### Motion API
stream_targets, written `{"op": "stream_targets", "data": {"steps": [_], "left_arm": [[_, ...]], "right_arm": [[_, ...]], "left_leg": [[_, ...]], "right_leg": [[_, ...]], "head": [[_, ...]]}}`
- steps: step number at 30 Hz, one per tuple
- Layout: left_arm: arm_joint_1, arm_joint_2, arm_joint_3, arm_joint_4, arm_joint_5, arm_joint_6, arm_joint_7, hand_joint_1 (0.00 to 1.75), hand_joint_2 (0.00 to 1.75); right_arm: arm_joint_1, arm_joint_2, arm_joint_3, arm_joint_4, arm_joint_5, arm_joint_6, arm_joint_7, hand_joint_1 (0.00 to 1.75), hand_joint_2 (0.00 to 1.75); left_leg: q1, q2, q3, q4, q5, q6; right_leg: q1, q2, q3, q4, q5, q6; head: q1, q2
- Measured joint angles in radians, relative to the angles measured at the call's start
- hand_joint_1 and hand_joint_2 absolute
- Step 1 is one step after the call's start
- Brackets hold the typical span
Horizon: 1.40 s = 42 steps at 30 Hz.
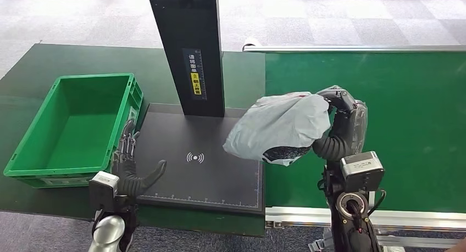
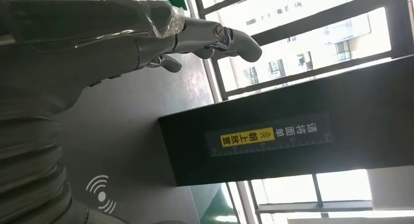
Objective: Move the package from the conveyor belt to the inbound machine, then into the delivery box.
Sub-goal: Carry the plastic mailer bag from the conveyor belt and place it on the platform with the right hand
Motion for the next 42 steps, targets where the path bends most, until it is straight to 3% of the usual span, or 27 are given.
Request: {"op": "stream_targets", "data": {"steps": [8,23,34,42], "left_arm": [[-0.017,0.017,0.008,-0.006,0.013,0.011,-0.003,0.00,1.75],[-0.032,0.043,0.010,0.019,0.045,0.029,-0.005,0.00,1.75],[-0.047,0.044,-0.008,0.041,0.053,0.015,0.014,0.00,1.75],[-0.059,0.044,-0.019,0.063,0.055,0.013,0.018,0.00,1.75]], "right_arm": [[-0.127,0.029,0.124,0.143,-0.034,0.056,0.046,1.75,1.75],[-0.237,0.088,0.227,0.356,-0.130,0.131,0.065,1.75,1.75],[-0.263,0.126,0.273,0.648,-0.152,0.121,0.033,1.75,1.75],[-0.266,0.133,0.275,0.685,-0.158,0.105,0.032,1.75,1.75]], "left_leg": [[0.000,0.000,-0.001,0.000,0.000,0.000],[0.000,-0.001,-0.002,0.000,0.000,0.000],[0.000,-0.001,-0.002,0.000,0.000,0.000],[0.000,0.000,-0.001,0.000,0.000,0.000]], "right_leg": [[0.000,-0.001,-0.001,0.000,0.000,0.000],[0.000,-0.001,-0.002,0.000,0.000,0.000],[0.000,-0.001,-0.002,0.000,0.000,0.000],[0.000,-0.001,-0.002,0.000,0.000,0.000]], "head": [[0.000,0.000],[0.000,0.000],[0.000,0.000],[0.000,0.000]]}}
